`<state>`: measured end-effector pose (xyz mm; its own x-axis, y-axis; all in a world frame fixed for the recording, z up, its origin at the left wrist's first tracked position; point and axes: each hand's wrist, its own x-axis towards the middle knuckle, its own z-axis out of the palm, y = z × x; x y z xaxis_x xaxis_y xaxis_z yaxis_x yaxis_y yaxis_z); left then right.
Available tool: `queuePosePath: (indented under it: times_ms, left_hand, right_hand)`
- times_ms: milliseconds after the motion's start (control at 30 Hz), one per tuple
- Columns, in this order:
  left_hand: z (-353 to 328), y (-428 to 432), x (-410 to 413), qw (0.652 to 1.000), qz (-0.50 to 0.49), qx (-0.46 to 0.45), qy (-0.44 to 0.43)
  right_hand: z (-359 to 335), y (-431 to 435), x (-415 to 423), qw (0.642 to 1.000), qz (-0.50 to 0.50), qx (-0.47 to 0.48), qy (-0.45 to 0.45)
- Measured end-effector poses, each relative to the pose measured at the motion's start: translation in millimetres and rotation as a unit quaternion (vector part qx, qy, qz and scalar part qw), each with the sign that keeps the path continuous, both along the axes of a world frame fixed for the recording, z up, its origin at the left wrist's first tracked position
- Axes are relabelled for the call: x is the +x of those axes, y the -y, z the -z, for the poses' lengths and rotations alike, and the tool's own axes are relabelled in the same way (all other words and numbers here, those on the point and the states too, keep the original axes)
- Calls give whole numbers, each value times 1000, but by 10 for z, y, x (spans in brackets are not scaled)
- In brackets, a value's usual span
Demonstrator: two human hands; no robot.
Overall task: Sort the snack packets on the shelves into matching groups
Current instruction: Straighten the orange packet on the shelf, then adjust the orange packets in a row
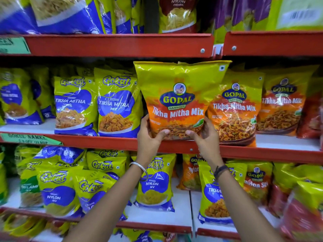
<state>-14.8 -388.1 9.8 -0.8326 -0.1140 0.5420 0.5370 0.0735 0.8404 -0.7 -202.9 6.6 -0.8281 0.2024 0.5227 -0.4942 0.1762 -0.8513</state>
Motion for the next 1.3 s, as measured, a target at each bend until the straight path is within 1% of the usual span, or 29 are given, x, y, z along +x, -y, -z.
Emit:
queuePosePath:
  times_ms: [67, 167, 467, 633, 833, 1000, 1100, 1200, 1300]
  left_hand:
    - [-30, -34, 170, 1000, -5, 14, -10]
    - [16, -47, 363, 1000, -28, 0, 13]
    - [395, -116, 774, 990, -56, -66, 112]
    - [511, -147, 861, 986, -62, -89, 130]
    - [449, -273, 902, 986, -54, -102, 121]
    - [335, -542, 900, 989, -56, -102, 90]
    - [165, -870, 922, 994, -34, -84, 65]
    - [-37, -1352, 899, 997, 1, -66, 39]
    - [-195, -1877, 798, 997, 39, -62, 16]
  right_hand:
    - [-28, -16, 162, 1000, 6, -21, -15]
    - [-17, -63, 390, 999, 26, -22, -14]
    - [520, -256, 815, 996, 34, -24, 74]
    - [663, -284, 901, 995, 30, -22, 93]
    - [676, -396, 913, 995, 35, -17, 95]
    - [556, -669, 966, 997, 51, -22, 51]
    - [400, -999, 1020, 998, 58, -31, 16]
    - [189, -1493, 1048, 996, 81, -20, -19]
    - [-30, -2002, 1072, 994, 102, -8, -36]
